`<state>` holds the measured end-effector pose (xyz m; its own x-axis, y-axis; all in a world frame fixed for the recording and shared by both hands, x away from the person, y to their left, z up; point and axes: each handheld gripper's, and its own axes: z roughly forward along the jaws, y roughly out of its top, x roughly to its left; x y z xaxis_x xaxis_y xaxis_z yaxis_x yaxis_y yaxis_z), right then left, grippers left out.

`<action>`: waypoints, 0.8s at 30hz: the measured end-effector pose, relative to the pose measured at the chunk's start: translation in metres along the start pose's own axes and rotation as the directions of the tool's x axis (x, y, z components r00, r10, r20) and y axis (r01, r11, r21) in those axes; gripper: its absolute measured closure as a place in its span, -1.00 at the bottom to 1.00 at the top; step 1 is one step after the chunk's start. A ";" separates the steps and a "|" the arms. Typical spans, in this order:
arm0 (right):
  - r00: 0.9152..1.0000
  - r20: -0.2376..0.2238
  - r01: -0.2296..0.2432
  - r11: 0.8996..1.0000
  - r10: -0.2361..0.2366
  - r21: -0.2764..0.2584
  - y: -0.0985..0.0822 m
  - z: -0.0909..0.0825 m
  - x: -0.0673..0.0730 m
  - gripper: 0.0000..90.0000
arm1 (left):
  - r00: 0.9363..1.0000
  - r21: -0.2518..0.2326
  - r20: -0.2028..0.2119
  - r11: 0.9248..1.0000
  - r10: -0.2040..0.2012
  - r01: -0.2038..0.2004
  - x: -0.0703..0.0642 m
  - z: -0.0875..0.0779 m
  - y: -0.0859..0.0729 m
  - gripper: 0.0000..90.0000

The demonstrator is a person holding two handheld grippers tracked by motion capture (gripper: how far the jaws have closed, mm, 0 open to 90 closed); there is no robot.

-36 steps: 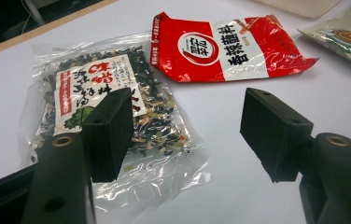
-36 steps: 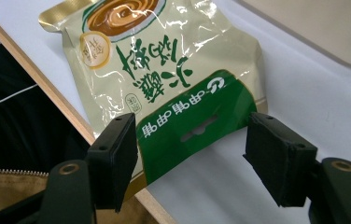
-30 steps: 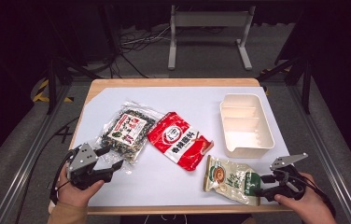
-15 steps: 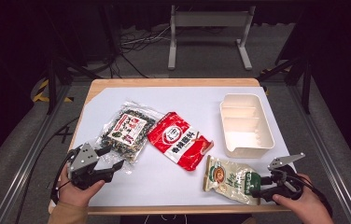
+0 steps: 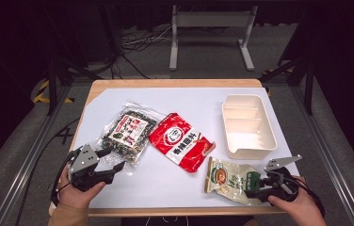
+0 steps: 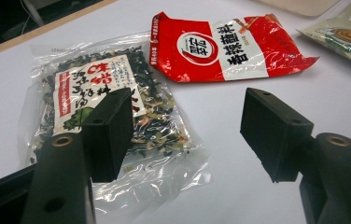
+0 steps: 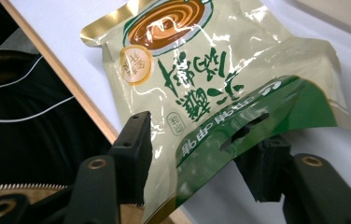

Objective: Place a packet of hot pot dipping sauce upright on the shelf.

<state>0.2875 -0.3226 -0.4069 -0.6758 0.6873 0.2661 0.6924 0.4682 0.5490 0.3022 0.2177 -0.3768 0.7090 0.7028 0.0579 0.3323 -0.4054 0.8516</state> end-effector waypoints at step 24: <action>0.997 0.014 -0.075 0.997 0.075 0.009 0.002 0.009 -0.001 0.98 | 1.000 -0.003 -0.003 1.000 0.007 -0.007 0.001 -0.001 -0.001 -0.22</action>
<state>0.2918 -0.3170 -0.4127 -0.6185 0.7283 0.2952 0.7432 0.4201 0.5207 0.3018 0.2195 -0.3765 0.7092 0.7020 0.0655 0.3258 -0.4087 0.8525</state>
